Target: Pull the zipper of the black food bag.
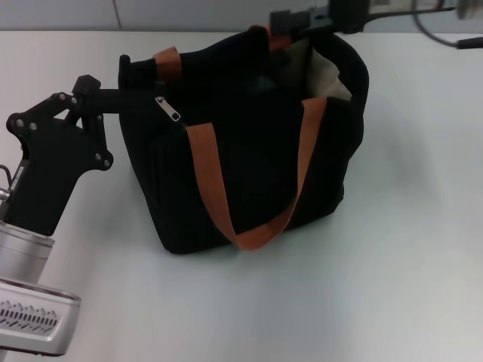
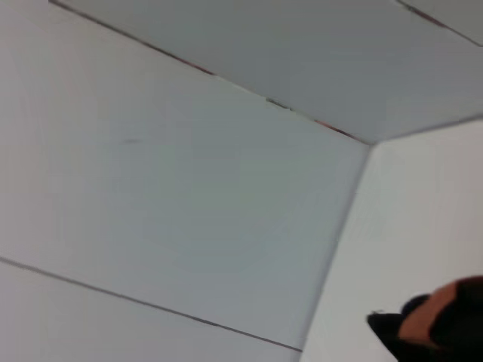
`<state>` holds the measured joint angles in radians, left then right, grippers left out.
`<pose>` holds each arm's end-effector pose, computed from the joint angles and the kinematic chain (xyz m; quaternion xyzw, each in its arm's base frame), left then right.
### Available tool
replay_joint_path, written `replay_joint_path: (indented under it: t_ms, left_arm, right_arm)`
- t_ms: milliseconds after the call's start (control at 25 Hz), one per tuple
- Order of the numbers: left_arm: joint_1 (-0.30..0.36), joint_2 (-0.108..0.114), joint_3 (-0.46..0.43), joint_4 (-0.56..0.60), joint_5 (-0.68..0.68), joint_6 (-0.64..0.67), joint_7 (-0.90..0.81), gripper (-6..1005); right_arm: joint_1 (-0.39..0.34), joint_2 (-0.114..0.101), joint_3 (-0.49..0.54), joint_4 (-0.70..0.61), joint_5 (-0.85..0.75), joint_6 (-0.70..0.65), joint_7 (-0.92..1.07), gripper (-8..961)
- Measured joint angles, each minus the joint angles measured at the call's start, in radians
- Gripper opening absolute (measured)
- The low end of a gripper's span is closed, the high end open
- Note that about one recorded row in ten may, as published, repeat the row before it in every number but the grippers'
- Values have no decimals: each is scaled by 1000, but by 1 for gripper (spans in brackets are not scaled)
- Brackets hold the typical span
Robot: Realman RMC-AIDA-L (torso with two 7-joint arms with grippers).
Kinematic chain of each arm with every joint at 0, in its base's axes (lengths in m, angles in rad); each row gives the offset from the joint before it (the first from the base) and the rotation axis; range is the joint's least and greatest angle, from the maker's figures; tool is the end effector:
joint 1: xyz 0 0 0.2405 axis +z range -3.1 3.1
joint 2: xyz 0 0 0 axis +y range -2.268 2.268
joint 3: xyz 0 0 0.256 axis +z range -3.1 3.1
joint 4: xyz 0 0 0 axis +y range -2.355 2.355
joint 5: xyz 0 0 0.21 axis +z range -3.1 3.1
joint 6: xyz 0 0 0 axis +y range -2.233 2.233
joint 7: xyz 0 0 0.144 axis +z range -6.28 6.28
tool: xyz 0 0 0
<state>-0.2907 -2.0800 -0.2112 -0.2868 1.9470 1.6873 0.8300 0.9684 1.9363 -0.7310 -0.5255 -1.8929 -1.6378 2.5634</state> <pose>-0.2782 0.2420 -0.0328 -0.6773 0.1995 -0.1759 0.6860 0.1128 0.4152 0.0364 0.7856 -0.5501 -0.2596 0.1136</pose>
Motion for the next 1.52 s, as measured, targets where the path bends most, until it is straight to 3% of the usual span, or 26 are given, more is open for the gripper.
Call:
replay_joint_path:
  t_ms: [160, 200, 240, 280, 320, 360, 400, 480, 800, 1520]
  left_arm:
    - [-1, 0, 2, 0, 0, 1, 0, 4]
    - [-1, 0, 2, 0, 1, 5, 1, 4]
    - [-1, 0, 2, 0, 1, 5, 1, 4]
    - [-1, 0, 6, 0, 2, 15, 1, 4]
    - [-1, 0, 6, 0, 2, 15, 1, 4]
    - [-1, 0, 7, 0, 3, 19, 1, 4]
    - [-1, 0, 9, 0, 4, 24, 1, 4]
    - [0, 0, 13, 0, 4, 34, 1, 4]
    - [6, 0, 22, 0, 4, 46, 1, 4]
    - [12, 0, 33, -2, 4, 55, 1, 5]
  right_arm:
    - [15, 19, -49, 37, 0, 55, 8, 831]
    - [17, 40, -75, 41, 0, 81, 8, 831]
    - [17, 40, -75, 41, 0, 81, 8, 831]
    - [17, 59, -103, 42, 0, 106, 8, 831]
    - [17, 59, -103, 42, 0, 106, 8, 831]
    - [17, 78, -119, 42, 0, 126, 3, 831]
    - [17, 78, -119, 42, 0, 126, 3, 831]
    - [20, 100, -131, 42, 0, 157, -10, 831]
    - [30, 137, -158, 52, 3, 207, -35, 831]
    - [62, 150, -187, 155, 77, 277, -151, 831]
